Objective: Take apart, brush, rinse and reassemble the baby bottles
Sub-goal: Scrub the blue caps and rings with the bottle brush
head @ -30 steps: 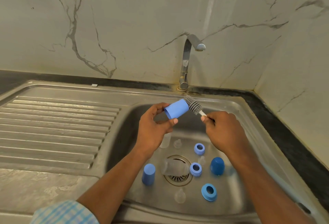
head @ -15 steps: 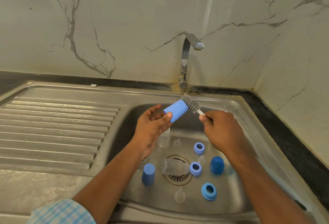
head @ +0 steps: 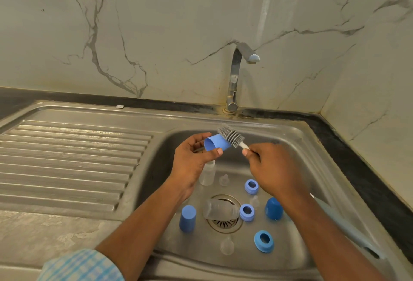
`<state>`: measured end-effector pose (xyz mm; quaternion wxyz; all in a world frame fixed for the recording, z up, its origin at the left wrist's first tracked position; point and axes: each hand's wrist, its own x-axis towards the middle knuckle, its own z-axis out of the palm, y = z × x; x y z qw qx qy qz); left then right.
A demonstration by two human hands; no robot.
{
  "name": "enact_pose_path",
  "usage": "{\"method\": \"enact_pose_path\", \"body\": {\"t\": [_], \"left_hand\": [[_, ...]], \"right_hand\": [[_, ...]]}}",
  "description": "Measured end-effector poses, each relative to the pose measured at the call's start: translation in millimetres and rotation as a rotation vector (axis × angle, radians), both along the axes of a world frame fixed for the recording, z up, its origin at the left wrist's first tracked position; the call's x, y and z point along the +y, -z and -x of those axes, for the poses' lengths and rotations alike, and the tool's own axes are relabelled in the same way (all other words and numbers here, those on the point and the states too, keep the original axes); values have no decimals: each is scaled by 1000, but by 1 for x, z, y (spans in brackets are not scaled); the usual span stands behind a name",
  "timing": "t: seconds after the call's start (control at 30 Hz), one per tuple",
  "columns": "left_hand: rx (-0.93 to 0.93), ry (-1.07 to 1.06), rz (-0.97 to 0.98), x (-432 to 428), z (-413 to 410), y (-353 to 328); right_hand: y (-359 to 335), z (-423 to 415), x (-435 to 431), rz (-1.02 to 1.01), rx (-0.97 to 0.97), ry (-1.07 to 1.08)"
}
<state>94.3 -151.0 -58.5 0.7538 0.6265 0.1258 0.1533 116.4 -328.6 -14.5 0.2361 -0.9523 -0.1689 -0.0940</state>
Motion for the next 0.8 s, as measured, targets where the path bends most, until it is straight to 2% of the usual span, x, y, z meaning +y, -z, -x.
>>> {"method": "enact_pose_path", "body": {"t": [0.17,0.33,0.4,0.63,0.8], "left_hand": [[-27,-58,-22,2,0,-1],[-60,-13,-108,-4,2,-1],[-73,-3,-130,-5,2,1],[-103,-32,-187,0,2,2],[-111,10,-144,-6,3,1]], "right_hand": [[0,15,18,41,10,-151],[-3,1,2,5,-21,80],[-4,-3,-3,-9,-22,104],[-3,18,17,29,24,-109],[-4,-4,-7,-16,-30,128]]}}
